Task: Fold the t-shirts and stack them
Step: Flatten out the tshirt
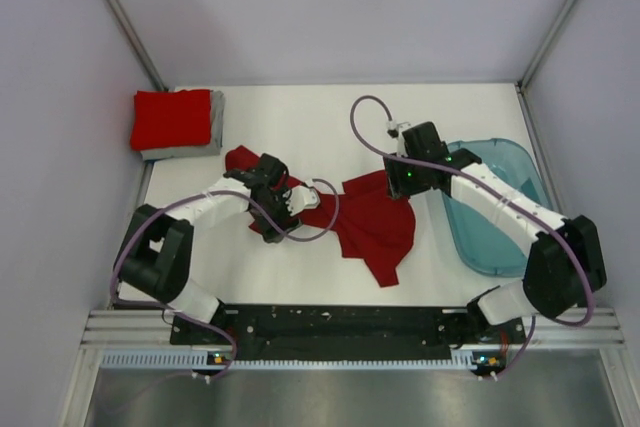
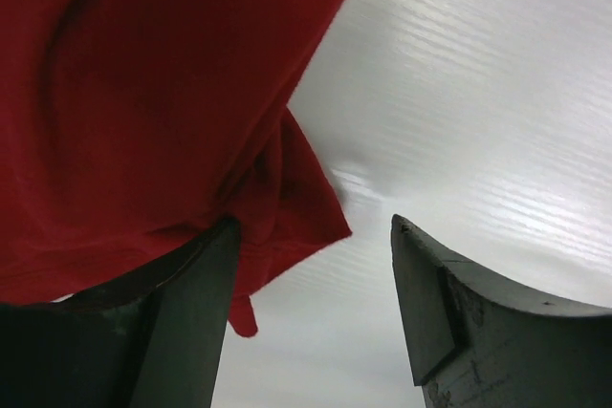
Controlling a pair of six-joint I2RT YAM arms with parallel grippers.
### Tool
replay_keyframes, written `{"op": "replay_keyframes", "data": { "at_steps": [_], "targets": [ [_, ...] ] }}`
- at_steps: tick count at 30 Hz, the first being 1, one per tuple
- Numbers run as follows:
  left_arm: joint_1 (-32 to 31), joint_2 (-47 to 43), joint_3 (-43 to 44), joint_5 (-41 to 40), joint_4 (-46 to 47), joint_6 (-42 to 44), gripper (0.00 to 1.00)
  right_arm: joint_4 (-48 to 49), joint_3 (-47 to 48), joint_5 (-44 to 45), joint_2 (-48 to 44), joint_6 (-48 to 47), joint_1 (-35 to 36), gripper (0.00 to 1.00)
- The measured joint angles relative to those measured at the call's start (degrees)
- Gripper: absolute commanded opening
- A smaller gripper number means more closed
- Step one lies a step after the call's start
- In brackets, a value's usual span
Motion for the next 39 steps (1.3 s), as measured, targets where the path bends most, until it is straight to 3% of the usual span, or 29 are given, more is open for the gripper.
{"op": "replay_keyframes", "data": {
  "at_steps": [3,5,6,10,14,21,25,28,30,31,35,39],
  "targets": [
    [-0.2,2.0,0.0,-0.3,2.0,-1.3,0.40,-2.1,5.3,2.6,3.9,0.3,-0.4,0.61],
    [-0.3,2.9,0.0,-0.9,3.1,-2.1,0.03,-3.7,7.6,4.3,4.1,0.9,-0.3,0.62],
    [-0.3,3.0,-0.2,-1.3,3.7,-2.3,0.00,-4.4,8.0,5.3,3.3,1.4,-0.1,0.62],
    [-0.4,2.5,-0.9,-1.8,4.8,-3.1,0.00,-7.5,6.1,7.8,-3.0,3.9,3.1,0.63],
    [-0.4,0.4,-2.5,-2.0,5.7,-3.8,0.00,-9.3,-1.1,6.8,-8.8,10.1,12.5,0.66],
    [-0.4,-3.1,-3.2,-2.0,5.7,-4.9,0.00,-9.4,-12.8,6.6,-5.3,21.8,25.1,0.66],
    [-0.4,-3.2,-3.3,-2.4,5.7,-5.1,0.00,-6.5,-14.9,6.8,-0.2,24.9,26.2,0.53],
    [-0.4,-3.9,-3.6,-3.3,5.6,-5.2,0.00,-3.3,-17.0,6.2,1.9,25.8,26.2,0.28],
    [-0.2,-5.1,-3.7,-4.5,5.1,-5.1,0.00,-2.8,-17.2,6.2,2.5,25.8,26.2,0.05],
    [0.1,-5.9,-3.7,-5.0,4.9,-5.0,0.00,-2.5,-17.3,6.1,2.5,25.8,26.2,0.00],
    [2.1,-9.5,-3.6,-7.5,3.7,-4.5,0.00,-2.0,-17.5,5.9,1.6,25.0,25.4,0.00],
    [6.1,-13.2,0.8,-10.8,0.0,-4.1,0.00,-6.2,-15.1,6.7,-5.4,21.4,20.6,0.00]
  ]
}}
